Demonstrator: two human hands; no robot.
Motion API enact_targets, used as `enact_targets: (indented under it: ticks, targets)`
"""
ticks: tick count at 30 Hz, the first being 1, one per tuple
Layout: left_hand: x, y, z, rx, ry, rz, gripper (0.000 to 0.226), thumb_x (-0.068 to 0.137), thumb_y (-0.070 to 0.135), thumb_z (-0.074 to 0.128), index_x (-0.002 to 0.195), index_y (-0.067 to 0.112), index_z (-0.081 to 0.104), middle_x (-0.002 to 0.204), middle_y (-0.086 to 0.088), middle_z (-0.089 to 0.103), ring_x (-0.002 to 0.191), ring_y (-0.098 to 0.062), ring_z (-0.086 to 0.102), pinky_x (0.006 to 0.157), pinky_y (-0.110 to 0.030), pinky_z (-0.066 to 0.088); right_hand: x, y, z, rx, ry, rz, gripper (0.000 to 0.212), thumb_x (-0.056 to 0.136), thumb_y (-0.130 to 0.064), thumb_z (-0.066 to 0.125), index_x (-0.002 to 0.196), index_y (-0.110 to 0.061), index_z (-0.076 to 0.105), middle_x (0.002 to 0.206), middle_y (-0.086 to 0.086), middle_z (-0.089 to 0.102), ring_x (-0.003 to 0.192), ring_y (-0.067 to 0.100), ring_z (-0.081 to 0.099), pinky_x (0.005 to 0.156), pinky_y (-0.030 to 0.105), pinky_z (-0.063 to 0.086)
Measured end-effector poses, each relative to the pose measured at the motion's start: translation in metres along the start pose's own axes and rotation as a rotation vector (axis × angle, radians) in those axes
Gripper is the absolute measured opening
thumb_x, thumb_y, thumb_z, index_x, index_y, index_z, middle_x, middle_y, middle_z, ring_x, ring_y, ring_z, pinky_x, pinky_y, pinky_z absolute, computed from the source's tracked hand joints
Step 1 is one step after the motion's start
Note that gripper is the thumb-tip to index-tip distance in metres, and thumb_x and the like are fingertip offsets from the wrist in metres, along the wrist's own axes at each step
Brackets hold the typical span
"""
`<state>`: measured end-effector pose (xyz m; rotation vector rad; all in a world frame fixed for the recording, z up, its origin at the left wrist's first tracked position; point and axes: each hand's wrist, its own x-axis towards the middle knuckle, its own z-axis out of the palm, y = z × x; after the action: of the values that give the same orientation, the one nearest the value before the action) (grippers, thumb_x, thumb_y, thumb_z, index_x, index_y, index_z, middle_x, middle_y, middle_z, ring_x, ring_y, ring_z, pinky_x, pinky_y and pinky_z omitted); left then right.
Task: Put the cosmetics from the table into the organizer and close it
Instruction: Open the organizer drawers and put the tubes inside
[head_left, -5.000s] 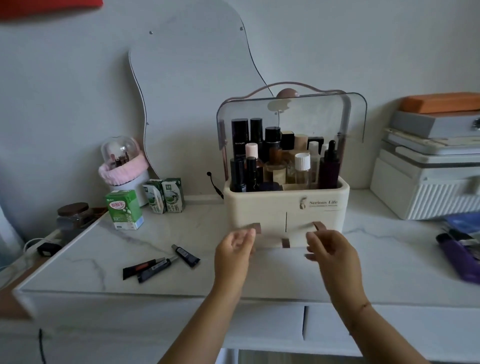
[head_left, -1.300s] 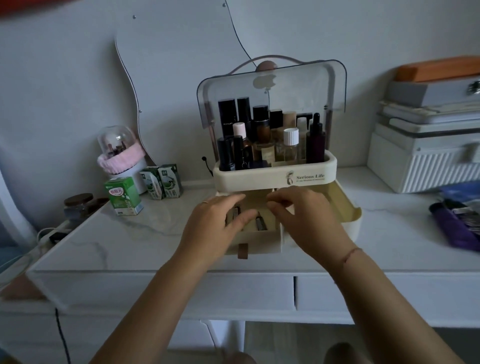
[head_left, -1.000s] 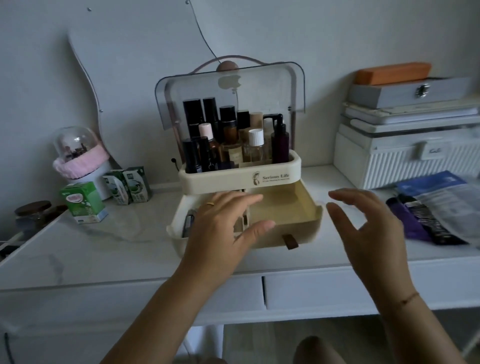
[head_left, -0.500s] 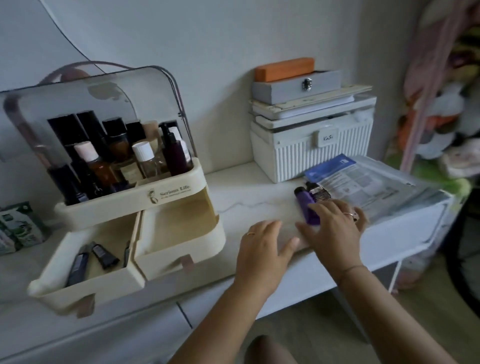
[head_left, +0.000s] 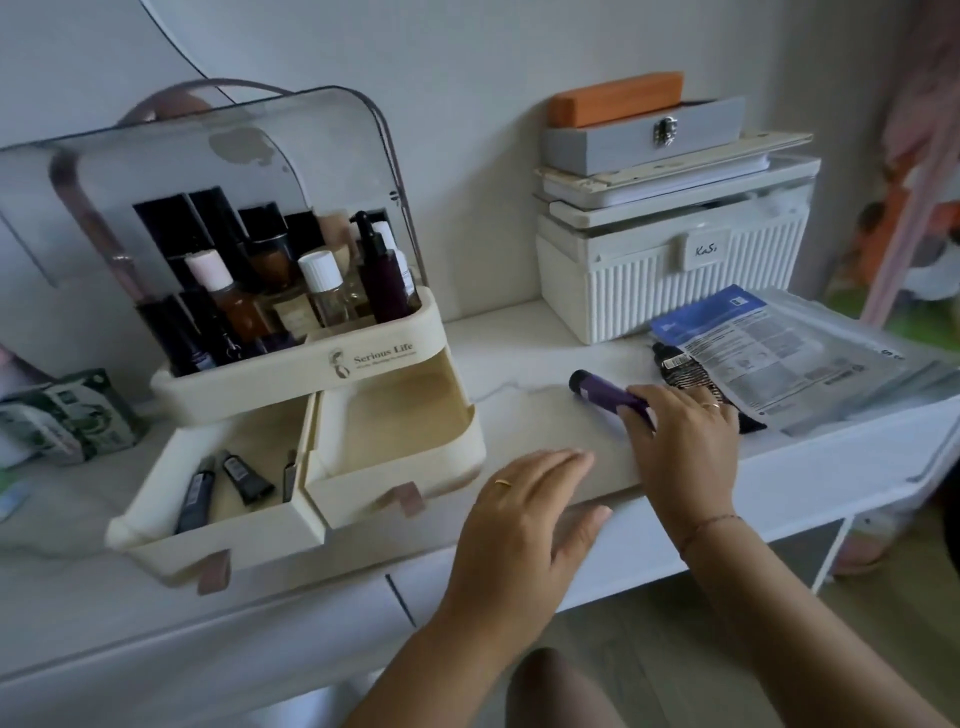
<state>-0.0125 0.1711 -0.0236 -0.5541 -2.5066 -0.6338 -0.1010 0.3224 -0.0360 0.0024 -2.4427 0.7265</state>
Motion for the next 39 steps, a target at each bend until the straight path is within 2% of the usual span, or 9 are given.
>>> enact_targets:
  ticks: [3,7,13,17,21,24,27,31,39]
  targets:
    - [-0.015,-0.007,-0.035,0.073,0.301,0.188,0.032,0.093,0.03,0.054,0.115,0.01,0.065,0.116,-0.002,0.066,0.11,-0.016,0.058,0.095,-0.031,0.045,-0.005,-0.03,-0.022,0.305,0.208,-0.043,0.018,0.087,-0.02,0.064,0.102,-0.011,0.07,0.091,0.001,0.071,0.082,0.014,0.062,0.071,0.021,0.044]
    - [-0.032,-0.041,-0.089,0.282,0.512,0.034,0.032,0.088,0.029,0.061,0.11,0.007,0.067,0.112,-0.005,0.065,0.106,-0.023,0.058,0.095,-0.036,0.042,-0.013,-0.092,-0.049,0.55,0.309,-0.345,0.019,0.086,-0.022,0.065,0.102,-0.014,0.071,0.09,-0.013,0.062,0.078,-0.001,0.056,0.074,0.005,0.046]
    - [-0.045,-0.074,-0.128,0.207,0.237,-0.328,0.042,0.076,0.048,0.061,0.101,0.016,0.072,0.109,0.004,0.059,0.097,-0.021,0.056,0.082,-0.04,0.049,-0.012,-0.159,-0.025,0.404,-0.214,-0.492,0.012,0.085,-0.023,0.063,0.088,-0.023,0.075,0.092,-0.006,0.071,0.085,0.015,0.063,0.073,0.033,0.05]
    - [-0.047,-0.083,-0.13,0.224,0.205,-0.268,0.019,0.072,0.023,0.077,0.089,0.016,0.073,0.097,0.005,0.057,0.081,-0.018,0.057,0.068,-0.038,0.051,-0.006,-0.175,-0.006,0.213,-0.283,-0.542,0.02,0.088,-0.035,0.06,0.102,-0.026,0.071,0.104,-0.006,0.069,0.096,0.016,0.06,0.076,0.03,0.051]
    - [-0.045,-0.087,-0.13,0.212,0.222,-0.258,0.015,0.068,0.015,0.081,0.081,0.014,0.072,0.093,0.006,0.055,0.076,-0.016,0.057,0.064,-0.03,0.046,-0.006,-0.176,-0.007,0.279,-0.336,-0.603,0.025,0.087,-0.042,0.059,0.096,-0.023,0.072,0.098,-0.004,0.07,0.089,0.015,0.062,0.072,0.028,0.051]
    - [-0.047,-0.091,-0.13,0.167,0.232,-0.273,0.014,0.07,0.021,0.079,0.081,0.016,0.072,0.094,0.01,0.054,0.079,-0.009,0.055,0.067,-0.018,0.04,-0.009,-0.145,-0.013,0.438,-0.069,-0.472,0.019,0.085,-0.033,0.064,0.091,-0.018,0.072,0.095,-0.003,0.07,0.084,0.015,0.062,0.072,0.029,0.05]
    - [-0.049,-0.094,-0.13,0.113,0.224,-0.3,0.013,0.071,0.024,0.077,0.083,0.019,0.073,0.095,0.011,0.054,0.082,-0.006,0.056,0.07,-0.016,0.039,-0.006,-0.077,-0.011,0.277,0.171,-0.202,0.016,0.083,-0.023,0.069,0.096,-0.013,0.07,0.103,0.004,0.069,0.098,0.026,0.061,0.085,0.041,0.045]
    - [-0.048,-0.096,-0.135,0.059,0.165,-0.286,0.017,0.07,0.018,0.077,0.087,0.019,0.074,0.094,0.01,0.055,0.086,-0.008,0.058,0.075,-0.016,0.041,-0.003,0.008,-0.008,-0.058,0.103,0.137,0.037,0.081,-0.029,0.069,0.112,-0.01,0.064,0.121,0.012,0.061,0.117,0.034,0.045,0.098,0.047,0.028]
    - [-0.048,-0.096,-0.135,0.053,0.205,-0.287,0.014,0.067,0.015,0.079,0.08,0.019,0.073,0.093,0.016,0.057,0.084,-0.005,0.058,0.074,-0.013,0.04,-0.001,0.03,-0.005,-0.14,0.043,0.197,0.03,0.081,-0.023,0.063,0.11,-0.013,0.065,0.106,0.015,0.066,0.1,0.036,0.055,0.09,0.041,0.029]
